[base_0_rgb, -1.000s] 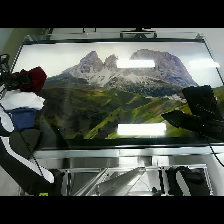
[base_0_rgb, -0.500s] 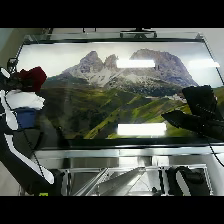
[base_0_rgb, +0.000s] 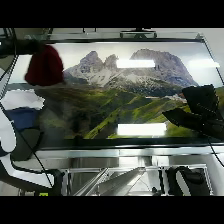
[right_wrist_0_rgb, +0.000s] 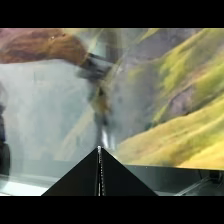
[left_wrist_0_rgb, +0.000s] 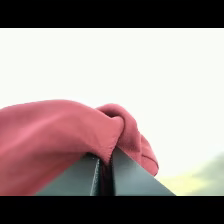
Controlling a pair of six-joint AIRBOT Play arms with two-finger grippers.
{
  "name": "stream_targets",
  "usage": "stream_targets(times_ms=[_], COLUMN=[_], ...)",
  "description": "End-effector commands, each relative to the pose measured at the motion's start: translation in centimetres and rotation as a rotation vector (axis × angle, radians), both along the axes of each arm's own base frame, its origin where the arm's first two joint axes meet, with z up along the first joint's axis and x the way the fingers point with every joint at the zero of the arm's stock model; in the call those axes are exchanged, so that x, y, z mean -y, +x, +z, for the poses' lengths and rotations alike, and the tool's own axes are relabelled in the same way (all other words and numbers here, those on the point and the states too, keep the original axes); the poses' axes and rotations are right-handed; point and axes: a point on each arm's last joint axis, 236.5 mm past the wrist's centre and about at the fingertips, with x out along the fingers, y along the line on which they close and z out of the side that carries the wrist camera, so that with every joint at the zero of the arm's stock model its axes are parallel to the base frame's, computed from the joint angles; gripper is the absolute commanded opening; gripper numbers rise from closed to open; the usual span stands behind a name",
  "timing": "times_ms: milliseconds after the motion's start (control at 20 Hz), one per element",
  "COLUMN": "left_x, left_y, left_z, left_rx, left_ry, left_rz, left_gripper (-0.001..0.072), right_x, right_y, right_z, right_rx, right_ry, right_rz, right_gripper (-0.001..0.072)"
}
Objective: Fold the shirts.
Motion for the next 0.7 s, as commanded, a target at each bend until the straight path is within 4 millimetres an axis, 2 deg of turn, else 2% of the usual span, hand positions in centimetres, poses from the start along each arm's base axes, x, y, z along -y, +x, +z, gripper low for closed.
stream_targets(times_ms=[0,100,200,300,400,450,500,550,650], left_x=[12.0,16.0,19.0,21.5,23.8,24.6,24.9,24.5,21.8], left_y=[-6.4,-8.6,-10.4,-11.5,-12.4,-12.5,-12.3,-11.7,-11.0], left_z=[9.0,9.7,8.8,6.8,3.9,2.2,0.9,0.2,-0.8], left_rx=[0.104,0.073,0.009,-0.067,-0.153,-0.196,-0.227,-0.257,-0.322], left_ry=[-0.23,-0.27,-0.286,-0.285,-0.264,-0.249,-0.246,-0.261,-0.267], left_rz=[-0.262,-0.322,-0.38,-0.433,-0.492,-0.511,-0.515,-0.488,-0.435], left_gripper=[0.0016,0.0016,0.0016,0.0016,0.0015,0.0106,0.0406,0.0707,0.0718], right_x=[0.1,0.0,-0.2,-0.2,0.3,0.7,1.1,1.5,2.1], right_y=[0.2,-0.2,-0.6,-0.9,-0.9,-0.9,-0.9,-0.9,-0.8], right_z=[0.0,-0.2,-0.4,-0.6,-1.0,-1.3,-1.6,-1.8,-2.2], right_rx=[0.006,-0.008,-0.015,-0.003,-0.005,-0.009,-0.013,-0.015,-0.018], right_ry=[-0.004,-0.005,-0.015,-0.045,-0.076,-0.097,-0.12,-0.14,-0.172], right_rz=[-0.007,0.006,0.032,0.069,0.066,0.062,0.058,0.054,0.045], right_gripper=[0.0018,0.0018,0.0018,0.0018,0.0028,0.0111,0.0383,0.0535,0.0533])
